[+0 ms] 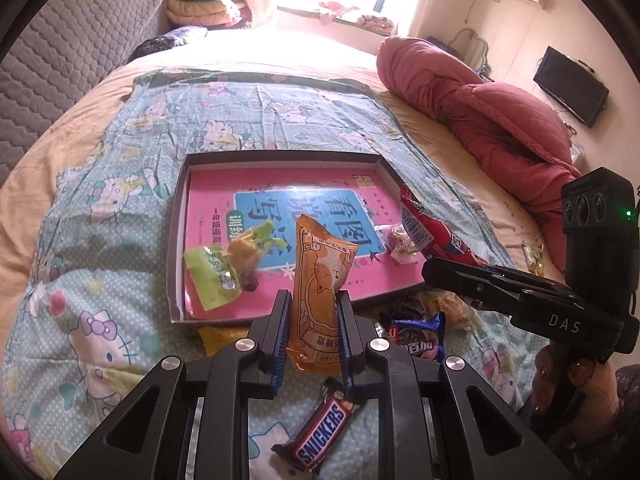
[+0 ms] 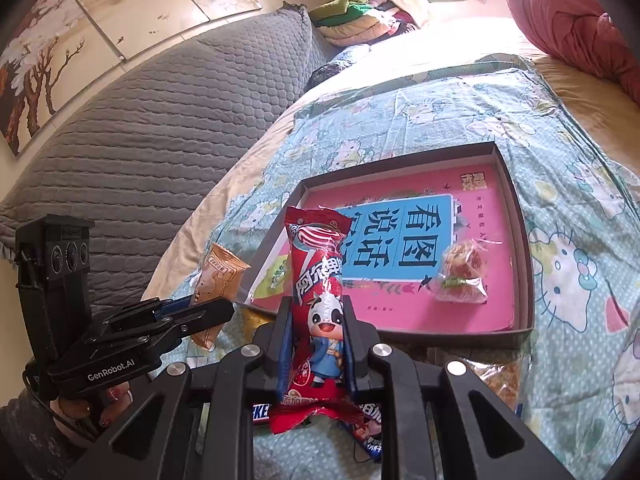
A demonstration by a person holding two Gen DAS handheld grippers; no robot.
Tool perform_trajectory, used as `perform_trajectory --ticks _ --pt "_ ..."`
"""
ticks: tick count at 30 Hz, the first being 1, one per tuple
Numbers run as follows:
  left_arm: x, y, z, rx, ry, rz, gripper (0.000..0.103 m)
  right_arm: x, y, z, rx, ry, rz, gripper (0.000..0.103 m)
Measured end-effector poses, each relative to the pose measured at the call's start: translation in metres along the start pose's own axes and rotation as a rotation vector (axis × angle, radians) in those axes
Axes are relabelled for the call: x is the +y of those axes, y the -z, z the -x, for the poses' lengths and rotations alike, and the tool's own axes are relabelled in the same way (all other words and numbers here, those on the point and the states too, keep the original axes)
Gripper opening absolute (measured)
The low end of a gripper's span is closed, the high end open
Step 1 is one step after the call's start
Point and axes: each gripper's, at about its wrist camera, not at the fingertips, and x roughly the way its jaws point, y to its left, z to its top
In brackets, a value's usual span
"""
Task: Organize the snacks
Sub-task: 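Carry the candy bar over the box with the right tool while the left carries the tan packet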
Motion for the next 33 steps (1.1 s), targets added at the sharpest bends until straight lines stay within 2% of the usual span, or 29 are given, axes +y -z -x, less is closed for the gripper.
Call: perform_trajectory --ticks 15,33 --pt "-0.005 -0.011 -0.012 -0.001 0.0 -0.012 0.022 -0.011 -0.018 -0.003 -0.026 0.025 0.002 0.021" --pt "-0.006 -0.024 -0.039 0.014 -0.008 -0.005 0.022 -0.02 -0.03 -0.016 -0.018 0.028 -0.003 0.021"
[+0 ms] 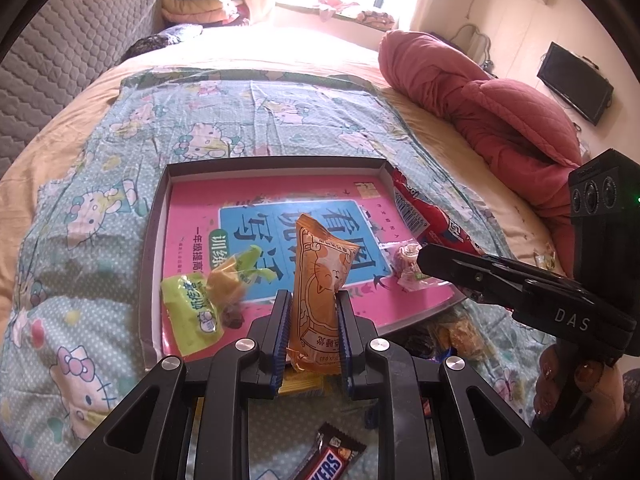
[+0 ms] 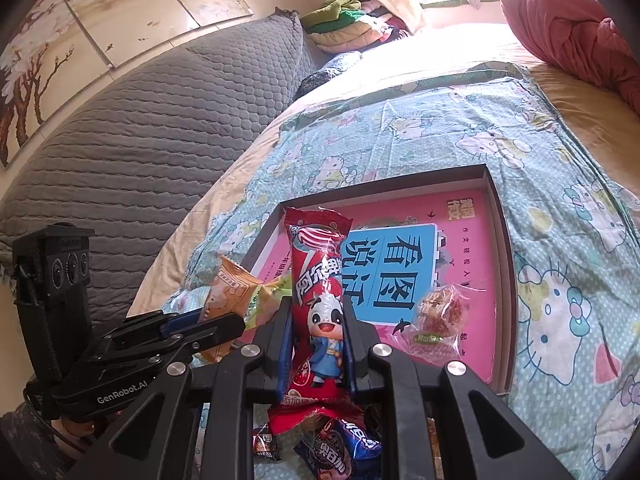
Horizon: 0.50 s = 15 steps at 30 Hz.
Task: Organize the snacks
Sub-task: 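Carry the candy bar over the box with the right tool while the left carries the tan packet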
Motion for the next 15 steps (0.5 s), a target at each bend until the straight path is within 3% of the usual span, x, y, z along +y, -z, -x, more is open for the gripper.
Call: perform_trajectory --ticks 15 --pt "0.005 -0.004 -0.034 0.042 0.006 0.023 0.022 -0.016 -0.003 -0.022 0.036 0.015 -0.044 0.021"
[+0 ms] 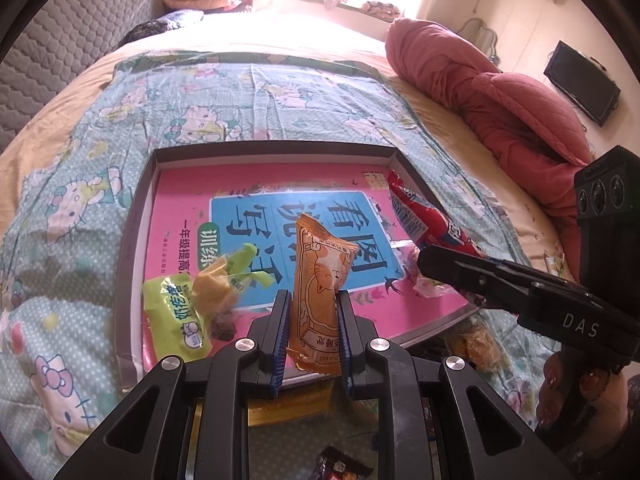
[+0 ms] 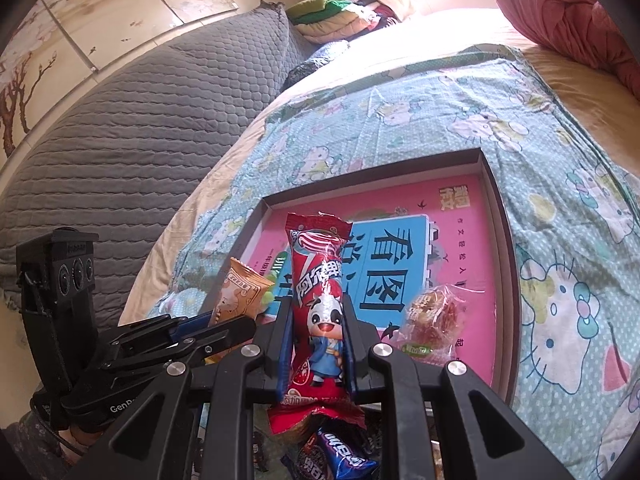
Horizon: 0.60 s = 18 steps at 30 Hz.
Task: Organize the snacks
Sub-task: 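Carry the candy bar over the box with the right tool while the left carries the tan packet, then lower and release the candy bar into the box with the right tool while the left releases the tan packet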
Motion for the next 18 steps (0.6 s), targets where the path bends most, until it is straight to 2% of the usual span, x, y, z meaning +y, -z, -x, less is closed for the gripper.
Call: perform_trajectory --ticks 18 --pt "0.003 0.002 -0.025 0.027 -0.016 -0.003 0.022 -0.01 0.005 -0.022 0.06 0.026 -0.024 0.022"
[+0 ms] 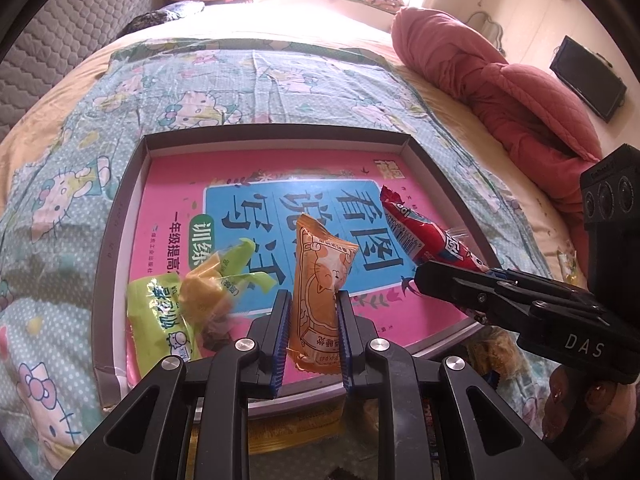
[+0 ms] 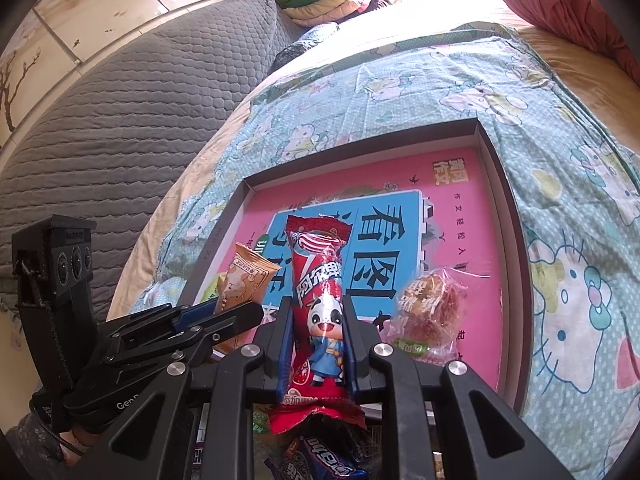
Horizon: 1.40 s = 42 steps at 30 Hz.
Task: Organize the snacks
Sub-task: 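Lower and release the candy bar into the box with the right tool while the left releases the tan packet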
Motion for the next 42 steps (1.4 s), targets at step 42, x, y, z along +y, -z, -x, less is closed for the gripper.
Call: perform_trajectory --ticks 42 --pt "-0.001 0.003 -0.014 0.044 0.001 0.002 0.023 0.007 -0.002 0.002 -0.001 0.069 0.046 0.023"
